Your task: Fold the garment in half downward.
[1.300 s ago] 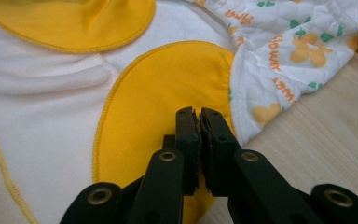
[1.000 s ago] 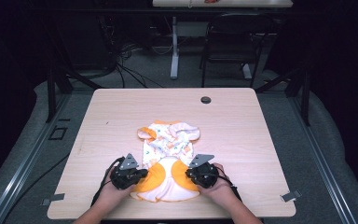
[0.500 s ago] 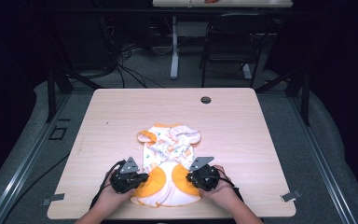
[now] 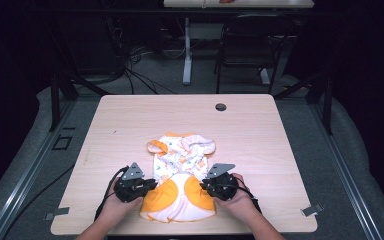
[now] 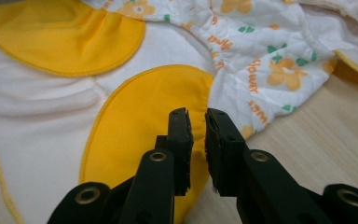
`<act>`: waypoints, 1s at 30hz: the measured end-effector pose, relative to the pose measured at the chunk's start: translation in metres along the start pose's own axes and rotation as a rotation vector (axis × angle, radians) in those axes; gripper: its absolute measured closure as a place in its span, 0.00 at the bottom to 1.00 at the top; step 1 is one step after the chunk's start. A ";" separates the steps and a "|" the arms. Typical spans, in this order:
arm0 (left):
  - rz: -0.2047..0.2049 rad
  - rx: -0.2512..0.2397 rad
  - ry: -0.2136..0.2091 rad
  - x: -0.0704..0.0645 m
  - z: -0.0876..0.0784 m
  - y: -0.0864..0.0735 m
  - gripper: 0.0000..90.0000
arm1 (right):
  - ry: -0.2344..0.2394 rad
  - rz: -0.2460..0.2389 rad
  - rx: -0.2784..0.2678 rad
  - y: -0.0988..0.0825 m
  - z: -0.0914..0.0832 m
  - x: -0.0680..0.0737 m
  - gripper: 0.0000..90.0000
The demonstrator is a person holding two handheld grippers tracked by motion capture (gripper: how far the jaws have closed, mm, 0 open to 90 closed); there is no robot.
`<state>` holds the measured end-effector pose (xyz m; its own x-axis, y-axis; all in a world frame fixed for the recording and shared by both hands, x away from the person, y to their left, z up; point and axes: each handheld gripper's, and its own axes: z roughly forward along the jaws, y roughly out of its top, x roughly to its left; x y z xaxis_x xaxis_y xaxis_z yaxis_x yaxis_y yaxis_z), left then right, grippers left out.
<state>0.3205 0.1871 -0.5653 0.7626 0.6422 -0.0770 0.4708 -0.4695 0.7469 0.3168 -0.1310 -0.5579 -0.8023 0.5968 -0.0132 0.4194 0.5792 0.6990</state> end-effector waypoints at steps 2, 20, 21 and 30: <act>-0.001 0.004 0.002 0.002 0.000 0.001 0.87 | -0.004 0.004 0.005 0.002 0.000 -0.003 0.88; -0.030 0.032 0.101 0.067 0.048 0.074 0.91 | -0.066 0.052 0.058 0.066 0.037 -0.075 0.94; -0.033 0.031 0.106 0.070 0.052 0.076 0.92 | -0.072 0.057 0.053 0.069 0.041 -0.079 0.94; -0.047 0.067 0.110 0.078 0.074 0.073 0.97 | -0.101 0.074 0.117 0.078 0.072 -0.092 0.94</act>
<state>0.4473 0.1583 -0.5659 0.6878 0.7251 -0.0354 0.5359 -0.4742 0.6985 0.4541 -0.1006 -0.5534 -0.7232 0.6894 -0.0411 0.5268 0.5891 0.6127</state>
